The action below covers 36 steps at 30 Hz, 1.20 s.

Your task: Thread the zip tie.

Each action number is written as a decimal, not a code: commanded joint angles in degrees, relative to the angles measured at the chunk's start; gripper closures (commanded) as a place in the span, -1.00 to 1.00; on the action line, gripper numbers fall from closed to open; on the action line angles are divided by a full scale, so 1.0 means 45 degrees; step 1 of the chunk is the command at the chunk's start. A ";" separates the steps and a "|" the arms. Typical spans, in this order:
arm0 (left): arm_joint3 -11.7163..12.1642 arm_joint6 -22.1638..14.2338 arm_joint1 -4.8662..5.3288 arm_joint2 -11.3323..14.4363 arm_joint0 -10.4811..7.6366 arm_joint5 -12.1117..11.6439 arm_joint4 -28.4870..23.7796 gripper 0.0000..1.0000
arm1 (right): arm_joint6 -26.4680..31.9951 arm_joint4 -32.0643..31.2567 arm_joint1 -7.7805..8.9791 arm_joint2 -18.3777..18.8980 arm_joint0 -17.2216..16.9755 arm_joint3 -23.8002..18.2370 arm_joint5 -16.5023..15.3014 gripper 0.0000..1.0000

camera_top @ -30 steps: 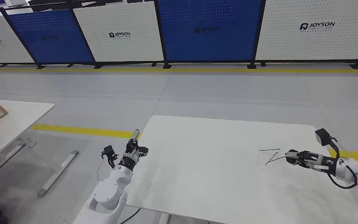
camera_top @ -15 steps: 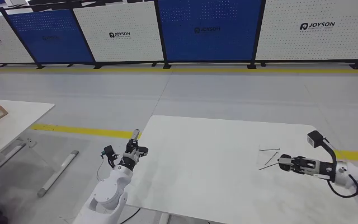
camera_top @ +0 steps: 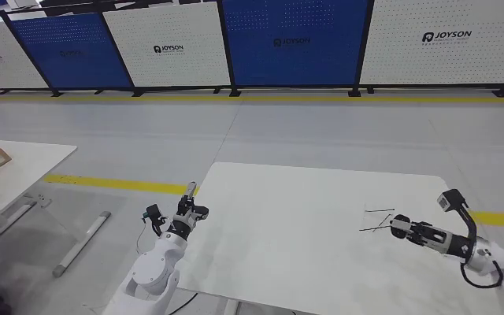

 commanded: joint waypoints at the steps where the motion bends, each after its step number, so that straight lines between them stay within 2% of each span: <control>1: 0.0000 0.0000 0.0000 0.0000 0.0000 0.0000 0.0000 -1.00 | -0.1101 -0.0292 -0.0024 0.0014 -0.0534 -0.0303 -0.0236 1.00; 3: 0.0000 0.0000 0.0000 0.0000 0.0000 0.0000 0.0000 -1.00 | -0.2127 -0.0675 -0.0062 -0.0084 -0.1101 -0.0840 -0.0395 1.00; 8: 0.0000 0.0000 0.0000 0.0000 0.0000 0.0000 0.0000 -1.00 | -0.2977 -0.0240 -0.0116 0.0086 -0.2259 -0.1859 -0.0443 1.00; 22: 0.0000 0.0000 0.0000 0.0000 0.0000 0.0000 0.0000 -1.00 | -0.3199 -0.0092 -0.0136 0.0083 -0.2301 -0.1978 -0.0443 1.00; 26: 0.0000 0.0000 0.0000 0.0000 0.0000 0.0000 0.0000 -1.00 | -0.3306 0.1385 -0.0149 0.1047 -0.2858 -0.2146 -0.0443 1.00; 30: 0.0000 0.0000 0.0000 0.0000 0.0000 0.0000 0.0000 -1.00 | -0.2631 0.2292 -0.0174 0.2330 -0.3588 -0.1965 -0.0443 1.00; 33: 0.0000 0.0000 0.0000 0.0000 0.0000 0.0000 0.0000 -1.00 | -0.2203 0.2556 -0.0260 0.2738 -0.3940 -0.1849 -0.0443 1.00; 36: 0.0000 0.0000 0.0000 0.0000 0.0000 0.0000 0.0000 -1.00 | -0.1858 0.2603 -0.0366 0.2708 -0.4087 -0.1667 -0.0443 1.00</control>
